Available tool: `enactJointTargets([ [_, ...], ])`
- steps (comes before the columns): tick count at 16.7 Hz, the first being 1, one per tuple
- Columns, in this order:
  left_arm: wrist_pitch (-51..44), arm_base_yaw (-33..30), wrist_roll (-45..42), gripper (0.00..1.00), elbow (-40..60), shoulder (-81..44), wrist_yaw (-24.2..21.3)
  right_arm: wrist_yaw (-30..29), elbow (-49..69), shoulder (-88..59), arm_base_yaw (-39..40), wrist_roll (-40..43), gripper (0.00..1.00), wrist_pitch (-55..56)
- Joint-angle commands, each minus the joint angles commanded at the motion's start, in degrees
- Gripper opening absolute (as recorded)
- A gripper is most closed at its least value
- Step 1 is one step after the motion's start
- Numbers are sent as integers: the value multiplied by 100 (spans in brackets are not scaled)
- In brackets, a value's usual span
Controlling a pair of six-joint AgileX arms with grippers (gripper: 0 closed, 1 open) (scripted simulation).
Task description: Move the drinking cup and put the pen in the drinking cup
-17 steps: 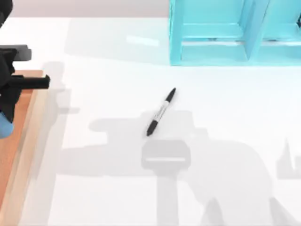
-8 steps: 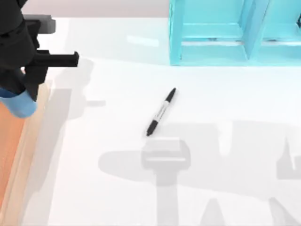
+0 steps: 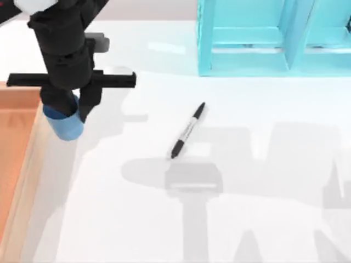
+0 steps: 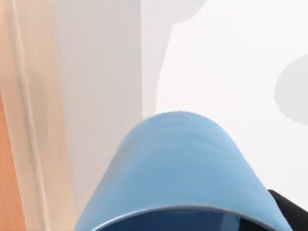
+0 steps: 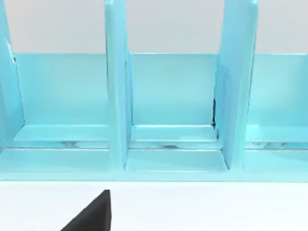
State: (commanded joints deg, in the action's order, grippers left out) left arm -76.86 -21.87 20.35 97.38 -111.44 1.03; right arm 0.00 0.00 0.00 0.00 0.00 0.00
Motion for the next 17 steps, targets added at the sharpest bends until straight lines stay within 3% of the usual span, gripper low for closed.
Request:
enactJointTargets([
  [5, 589, -527, 524, 0, 103, -689, 86, 0, 0, 0, 0, 0, 100, 0],
  [10, 672, -468, 535, 0, 10, -693, 77, 0, 0, 0, 0, 0, 100, 0],
  [17, 1555, -424, 420, 0, -738, -811, 87, 0, 0, 0, 0, 0, 100, 0],
])
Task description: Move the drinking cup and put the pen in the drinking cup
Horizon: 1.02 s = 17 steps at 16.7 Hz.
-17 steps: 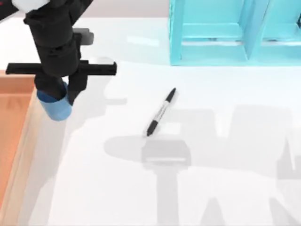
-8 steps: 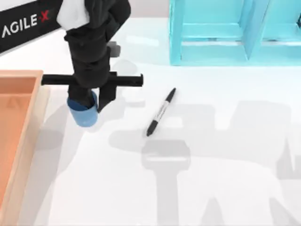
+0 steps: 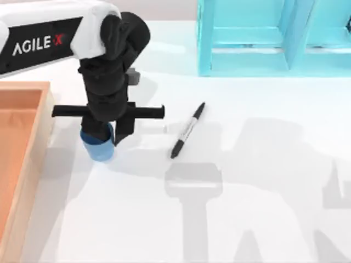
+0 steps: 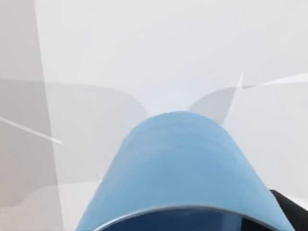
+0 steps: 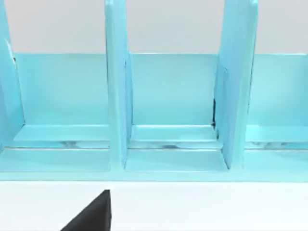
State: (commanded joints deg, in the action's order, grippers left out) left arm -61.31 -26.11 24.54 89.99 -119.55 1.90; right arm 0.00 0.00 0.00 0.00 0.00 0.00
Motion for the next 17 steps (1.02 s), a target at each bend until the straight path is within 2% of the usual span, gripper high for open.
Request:
enactJointTargets([
  [3, 0, 0, 0, 0, 0, 0, 0, 0, 0, 0, 0, 0, 100, 0],
  [16, 0, 0, 0, 98, 0, 0, 0, 0, 0, 0, 0, 0, 100, 0],
  [17, 0, 0, 0, 100, 0, 0, 0, 0, 0, 0, 0, 0, 100, 0],
])
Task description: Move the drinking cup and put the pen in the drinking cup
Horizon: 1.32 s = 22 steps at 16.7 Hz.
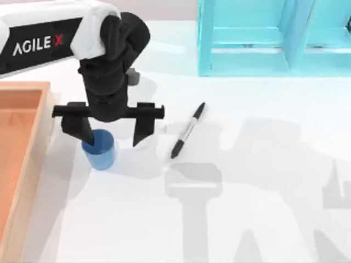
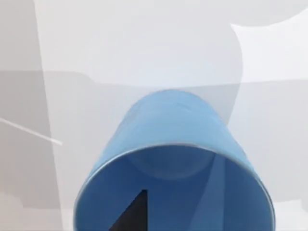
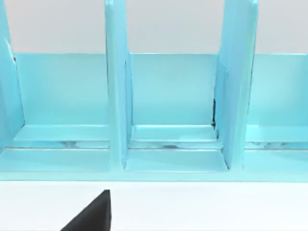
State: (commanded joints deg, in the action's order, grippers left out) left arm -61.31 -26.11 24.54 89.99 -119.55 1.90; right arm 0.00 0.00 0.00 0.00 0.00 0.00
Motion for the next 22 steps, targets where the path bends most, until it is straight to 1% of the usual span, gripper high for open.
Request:
enactJointTargets([
  [9, -15, -6, 3, 100, 15, -2, -1, 0, 0, 0, 0, 0, 100, 0],
  [11, -216, 8, 31, 100, 223, -37, -3, 0, 0, 0, 0, 0, 100, 0],
  [14, -958, 0, 57, 100, 983, -112, -3, 0, 0, 0, 0, 0, 100, 0],
  [19, -2805, -40, 40, 100, 2905, -158, -9, 0, 0, 0, 0, 0, 100, 0],
  [22, -3409, -40, 31, 100, 3521, -126, -4, 0, 0, 0, 0, 0, 100, 0],
])
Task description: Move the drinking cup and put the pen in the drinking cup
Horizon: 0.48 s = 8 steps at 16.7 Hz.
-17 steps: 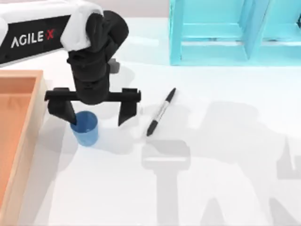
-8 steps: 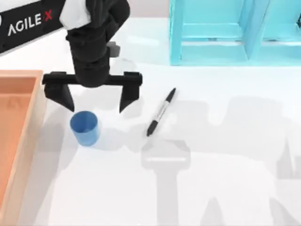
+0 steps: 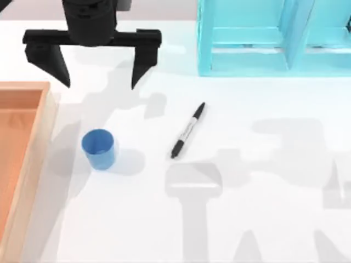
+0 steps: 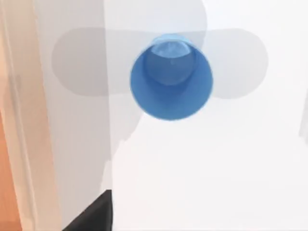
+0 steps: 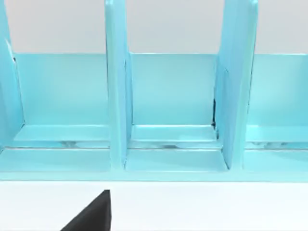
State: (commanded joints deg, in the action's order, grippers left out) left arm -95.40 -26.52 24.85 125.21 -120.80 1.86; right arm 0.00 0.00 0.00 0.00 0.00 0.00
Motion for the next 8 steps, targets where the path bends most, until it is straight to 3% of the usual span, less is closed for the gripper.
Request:
enactJointTargets([
  [8, 86, -97, -63, 100, 211, -222, 115, 0, 0, 0, 0, 0, 100, 0],
])
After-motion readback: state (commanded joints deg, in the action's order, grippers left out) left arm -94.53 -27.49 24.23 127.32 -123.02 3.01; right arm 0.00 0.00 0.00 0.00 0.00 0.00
